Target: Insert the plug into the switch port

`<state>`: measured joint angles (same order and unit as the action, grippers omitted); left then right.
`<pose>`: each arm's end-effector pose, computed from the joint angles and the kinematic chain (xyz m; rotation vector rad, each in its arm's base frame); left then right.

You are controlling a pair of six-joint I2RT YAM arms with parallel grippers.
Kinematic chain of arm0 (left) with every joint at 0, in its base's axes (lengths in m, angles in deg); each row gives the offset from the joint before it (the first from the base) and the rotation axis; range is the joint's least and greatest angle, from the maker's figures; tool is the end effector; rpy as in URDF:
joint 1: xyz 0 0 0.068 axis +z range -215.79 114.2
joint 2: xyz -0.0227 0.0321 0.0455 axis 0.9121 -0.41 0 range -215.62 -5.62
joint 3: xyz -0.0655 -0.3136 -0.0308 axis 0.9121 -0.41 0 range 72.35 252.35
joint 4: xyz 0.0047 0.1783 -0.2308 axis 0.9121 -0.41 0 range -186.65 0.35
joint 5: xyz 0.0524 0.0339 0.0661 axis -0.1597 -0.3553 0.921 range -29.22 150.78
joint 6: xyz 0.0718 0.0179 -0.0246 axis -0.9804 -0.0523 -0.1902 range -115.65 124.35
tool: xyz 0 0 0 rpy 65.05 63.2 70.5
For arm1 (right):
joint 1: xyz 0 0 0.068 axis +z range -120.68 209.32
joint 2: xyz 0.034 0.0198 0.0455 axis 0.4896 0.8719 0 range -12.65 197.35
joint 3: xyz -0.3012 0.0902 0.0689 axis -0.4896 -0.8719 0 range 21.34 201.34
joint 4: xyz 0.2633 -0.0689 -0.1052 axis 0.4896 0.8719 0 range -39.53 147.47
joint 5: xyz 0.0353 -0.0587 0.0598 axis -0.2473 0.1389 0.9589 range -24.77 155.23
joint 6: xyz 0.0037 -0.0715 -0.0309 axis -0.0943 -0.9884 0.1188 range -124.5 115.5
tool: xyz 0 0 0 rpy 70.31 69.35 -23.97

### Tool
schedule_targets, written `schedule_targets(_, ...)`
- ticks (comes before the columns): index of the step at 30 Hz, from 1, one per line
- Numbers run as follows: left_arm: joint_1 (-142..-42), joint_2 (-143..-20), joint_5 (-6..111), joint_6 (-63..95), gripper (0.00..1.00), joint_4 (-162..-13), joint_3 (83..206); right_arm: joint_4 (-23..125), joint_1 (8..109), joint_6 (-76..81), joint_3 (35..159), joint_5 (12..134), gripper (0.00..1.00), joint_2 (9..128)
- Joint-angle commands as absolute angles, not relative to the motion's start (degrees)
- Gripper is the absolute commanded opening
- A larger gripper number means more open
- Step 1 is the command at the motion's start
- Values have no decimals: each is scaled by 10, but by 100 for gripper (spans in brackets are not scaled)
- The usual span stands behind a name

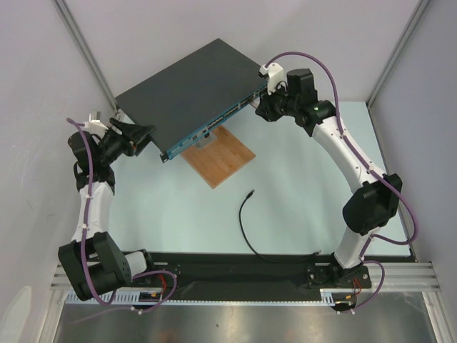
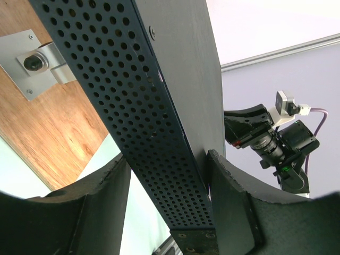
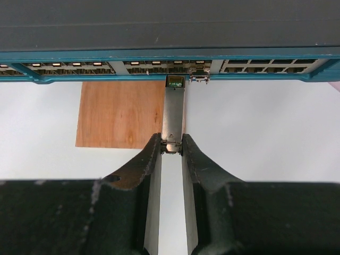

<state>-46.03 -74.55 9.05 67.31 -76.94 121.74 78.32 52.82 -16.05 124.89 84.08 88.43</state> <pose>0.3025 0.0531 0.3570 -0.5661 1.7335 -1.3024 0.4303 0.2106 0.4351 -0.8055 1.8510 0.4635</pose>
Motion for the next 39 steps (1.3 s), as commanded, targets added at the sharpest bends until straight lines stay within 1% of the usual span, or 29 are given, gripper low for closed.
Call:
schedule_targets(1, -472, -758, 111, 653, 0, -746, 1246, 755, 531, -163, 1274, 838, 0, 892)
schedule_targets(18, -472, -762, 110, 652, 0, -745, 1247, 761, 528, -158, 1308, 833, 0, 899)
schedule_targets(39, -472, -762, 111, 653, 0, -744, 1246, 765, 527, -157, 1291, 835, 0, 877)
